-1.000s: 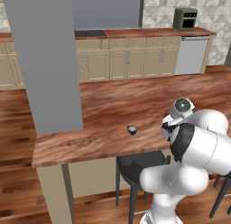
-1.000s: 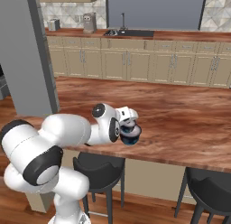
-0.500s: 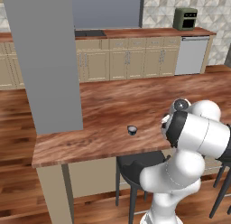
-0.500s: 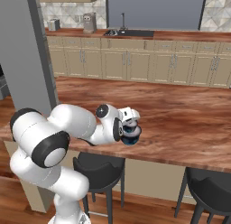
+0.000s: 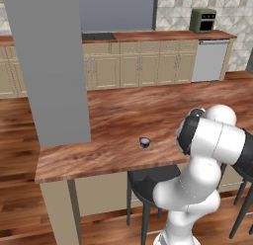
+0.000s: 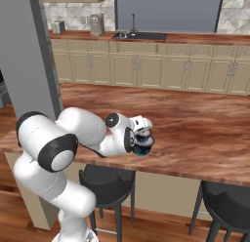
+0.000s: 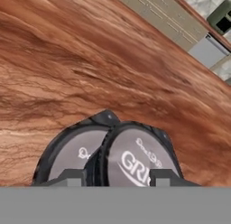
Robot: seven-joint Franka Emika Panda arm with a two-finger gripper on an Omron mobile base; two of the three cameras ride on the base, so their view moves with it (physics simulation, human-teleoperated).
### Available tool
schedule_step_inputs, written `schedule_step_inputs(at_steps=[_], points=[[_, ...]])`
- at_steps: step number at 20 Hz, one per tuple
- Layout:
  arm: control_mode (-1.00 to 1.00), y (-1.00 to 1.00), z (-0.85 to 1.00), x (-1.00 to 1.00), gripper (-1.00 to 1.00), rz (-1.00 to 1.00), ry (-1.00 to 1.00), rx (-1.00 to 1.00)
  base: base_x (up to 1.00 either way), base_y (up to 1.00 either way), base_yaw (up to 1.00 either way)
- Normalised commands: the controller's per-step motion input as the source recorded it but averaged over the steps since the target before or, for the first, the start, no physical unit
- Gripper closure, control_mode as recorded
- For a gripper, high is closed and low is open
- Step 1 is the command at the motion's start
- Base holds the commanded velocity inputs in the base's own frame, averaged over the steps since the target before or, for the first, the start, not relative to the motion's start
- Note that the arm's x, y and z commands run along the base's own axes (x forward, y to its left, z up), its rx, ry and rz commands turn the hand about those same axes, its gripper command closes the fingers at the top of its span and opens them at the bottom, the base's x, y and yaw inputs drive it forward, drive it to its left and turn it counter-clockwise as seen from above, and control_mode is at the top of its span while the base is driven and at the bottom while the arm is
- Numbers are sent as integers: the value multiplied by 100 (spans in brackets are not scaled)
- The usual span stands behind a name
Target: Stack the yogurt containers by placing the smaller containers on top of the larger containers.
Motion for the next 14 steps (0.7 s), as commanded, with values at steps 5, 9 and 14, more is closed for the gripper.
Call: schedule_step_inputs(at_steps=[5,9,14], points=[[-100,0,-9,0,100,0,0,0,0,0,0],[-100,0,0,0,-100,0,0,0,0,0,0],[-100,0,0,0,-100,0,0,0,0,0,0]])
